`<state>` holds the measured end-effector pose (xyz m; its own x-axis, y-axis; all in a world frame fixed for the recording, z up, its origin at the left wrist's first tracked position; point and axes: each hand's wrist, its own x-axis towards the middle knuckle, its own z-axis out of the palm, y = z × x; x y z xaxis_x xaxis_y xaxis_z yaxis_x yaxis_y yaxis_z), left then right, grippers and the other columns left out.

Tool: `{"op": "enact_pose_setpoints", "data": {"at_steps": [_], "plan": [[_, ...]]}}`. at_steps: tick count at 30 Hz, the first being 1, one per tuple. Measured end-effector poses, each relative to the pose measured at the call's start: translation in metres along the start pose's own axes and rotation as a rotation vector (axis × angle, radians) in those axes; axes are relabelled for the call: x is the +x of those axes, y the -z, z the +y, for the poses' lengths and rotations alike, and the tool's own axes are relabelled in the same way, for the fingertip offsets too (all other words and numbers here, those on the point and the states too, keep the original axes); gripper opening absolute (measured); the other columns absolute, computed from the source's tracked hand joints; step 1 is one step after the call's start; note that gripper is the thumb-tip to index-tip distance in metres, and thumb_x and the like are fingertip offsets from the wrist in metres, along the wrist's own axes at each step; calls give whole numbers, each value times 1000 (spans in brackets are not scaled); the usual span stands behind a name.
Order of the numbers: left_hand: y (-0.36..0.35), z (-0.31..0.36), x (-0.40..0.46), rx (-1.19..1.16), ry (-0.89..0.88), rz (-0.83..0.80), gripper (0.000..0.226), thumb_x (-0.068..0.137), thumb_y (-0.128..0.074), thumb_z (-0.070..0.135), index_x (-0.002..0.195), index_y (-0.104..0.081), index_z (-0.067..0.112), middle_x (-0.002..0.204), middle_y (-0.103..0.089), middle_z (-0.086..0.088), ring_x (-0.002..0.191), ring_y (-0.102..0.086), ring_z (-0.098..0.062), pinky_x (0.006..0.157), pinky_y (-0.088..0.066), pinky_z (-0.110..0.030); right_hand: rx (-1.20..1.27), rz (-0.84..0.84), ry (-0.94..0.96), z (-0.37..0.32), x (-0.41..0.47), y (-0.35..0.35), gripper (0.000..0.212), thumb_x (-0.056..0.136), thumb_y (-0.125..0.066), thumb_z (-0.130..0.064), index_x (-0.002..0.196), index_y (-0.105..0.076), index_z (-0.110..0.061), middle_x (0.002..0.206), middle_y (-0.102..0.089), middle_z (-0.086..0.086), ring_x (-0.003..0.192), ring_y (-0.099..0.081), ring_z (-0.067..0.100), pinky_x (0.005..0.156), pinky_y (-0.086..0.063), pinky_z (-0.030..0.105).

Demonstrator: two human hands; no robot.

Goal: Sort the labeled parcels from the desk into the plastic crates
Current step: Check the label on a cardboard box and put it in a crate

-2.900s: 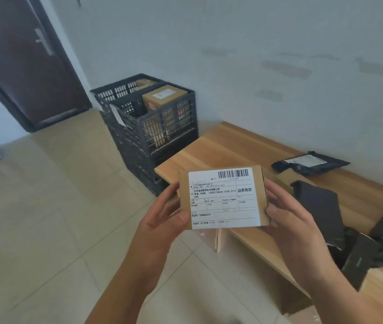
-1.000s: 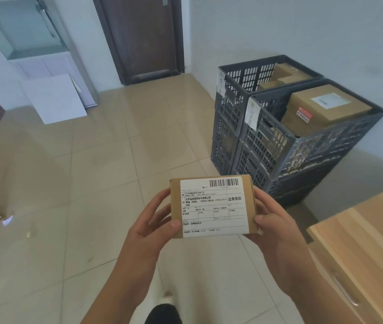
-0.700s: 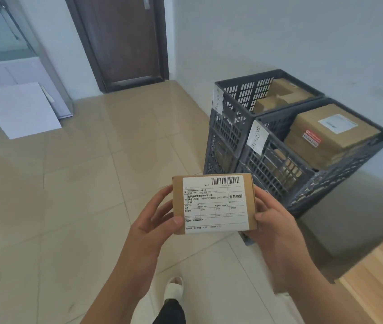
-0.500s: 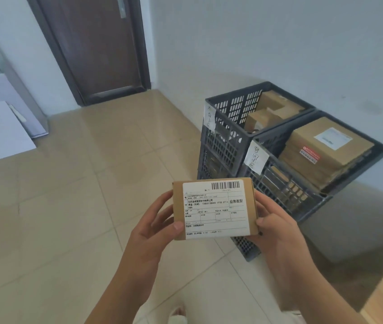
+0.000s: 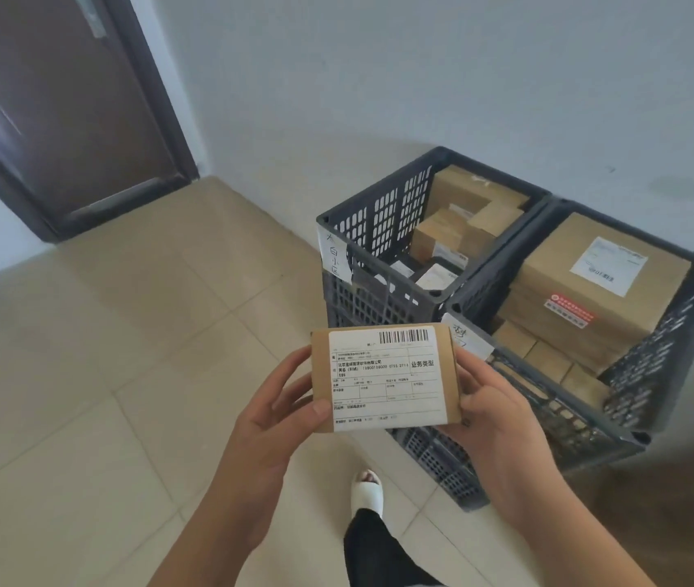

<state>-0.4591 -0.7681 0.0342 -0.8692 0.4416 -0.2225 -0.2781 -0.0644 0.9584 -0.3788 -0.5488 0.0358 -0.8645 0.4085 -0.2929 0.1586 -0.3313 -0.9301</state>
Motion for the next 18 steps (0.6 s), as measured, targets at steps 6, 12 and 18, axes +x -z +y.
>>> {"op": "enact_pose_setpoints", "data": {"at_steps": [6, 12, 18], "plan": [[-3, 40, 128, 77, 20, -45, 68, 64, -81, 36, 129, -65, 44, 130, -73, -4, 123, -67, -26, 103, -48, -47, -5, 19, 2, -35, 120, -4, 55, 88, -40, -2, 129, -68, -25, 115, -77, 0, 104, -73, 22, 79, -60, 37], [-2, 65, 230, 138, 66, -129, 82, 57, -85, 36, 129, -55, 61, 126, -73, 7, 115, -71, -17, 98, -51, -44, -23, 16, 20, -71, 211, -8, 67, 71, -43, -16, 132, -68, -25, 123, -74, 2, 113, -70, 27, 87, -58, 44], [8, 81, 328, 212, 158, -286, 90, 60, -83, 46, 143, -49, 42, 128, -71, 0, 118, -69, -22, 93, -60, -42, -73, 108, 34, -85, 279, -12, 63, 70, -43, -16, 124, -72, -29, 121, -75, -2, 117, -66, 26, 96, -51, 51]]}}
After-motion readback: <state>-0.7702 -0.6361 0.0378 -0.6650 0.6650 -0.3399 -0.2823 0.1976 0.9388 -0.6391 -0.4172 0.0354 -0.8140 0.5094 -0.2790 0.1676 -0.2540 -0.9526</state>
